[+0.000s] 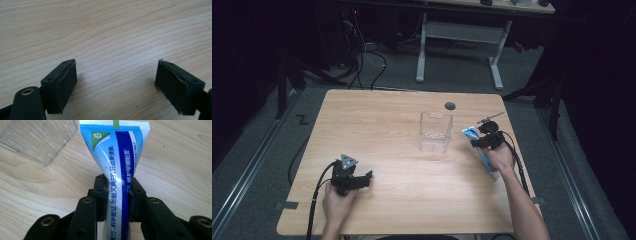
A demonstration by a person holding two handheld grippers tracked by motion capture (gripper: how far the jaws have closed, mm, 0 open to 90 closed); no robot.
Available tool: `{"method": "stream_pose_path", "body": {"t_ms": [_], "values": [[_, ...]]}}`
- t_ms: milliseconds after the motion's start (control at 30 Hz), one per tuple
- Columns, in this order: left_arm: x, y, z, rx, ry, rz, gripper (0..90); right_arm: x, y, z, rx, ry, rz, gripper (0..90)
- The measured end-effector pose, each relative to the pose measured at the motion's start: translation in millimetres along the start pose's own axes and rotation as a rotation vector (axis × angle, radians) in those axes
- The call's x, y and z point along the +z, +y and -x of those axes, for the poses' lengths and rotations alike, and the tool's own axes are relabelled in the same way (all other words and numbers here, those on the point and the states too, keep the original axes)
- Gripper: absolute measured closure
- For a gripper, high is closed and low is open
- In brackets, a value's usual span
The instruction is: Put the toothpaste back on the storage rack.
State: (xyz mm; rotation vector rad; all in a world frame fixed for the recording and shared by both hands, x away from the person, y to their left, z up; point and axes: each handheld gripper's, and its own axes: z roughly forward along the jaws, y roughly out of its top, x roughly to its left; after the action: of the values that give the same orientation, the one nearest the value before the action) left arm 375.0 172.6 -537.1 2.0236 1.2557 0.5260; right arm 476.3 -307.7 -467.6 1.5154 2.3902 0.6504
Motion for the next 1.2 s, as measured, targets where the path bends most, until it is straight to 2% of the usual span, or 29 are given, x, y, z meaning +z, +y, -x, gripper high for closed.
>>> {"method": "stream_pose_path", "body": {"t_ms": [600, 1033, 1200], "values": [[-0.1, 0.0, -0.1, 0.001, -0.001, -0.001, 18.2, -28.9, -2.2, -8.5, -0.002, 0.078, 0.135, 73.9], [-0.1, 0.1, -0.1, 0.001, 0.0, -0.001, 18.2, -40.9, -7.6, -12.5, -0.008, 0.117, 0.18, 73.9], [-0.1, 0.0, -0.1, 0.001, 0.0, -0.001, 18.2, -45.0, -7.7, -15.1, -0.008, 0.146, 0.206, 73.9]]}}
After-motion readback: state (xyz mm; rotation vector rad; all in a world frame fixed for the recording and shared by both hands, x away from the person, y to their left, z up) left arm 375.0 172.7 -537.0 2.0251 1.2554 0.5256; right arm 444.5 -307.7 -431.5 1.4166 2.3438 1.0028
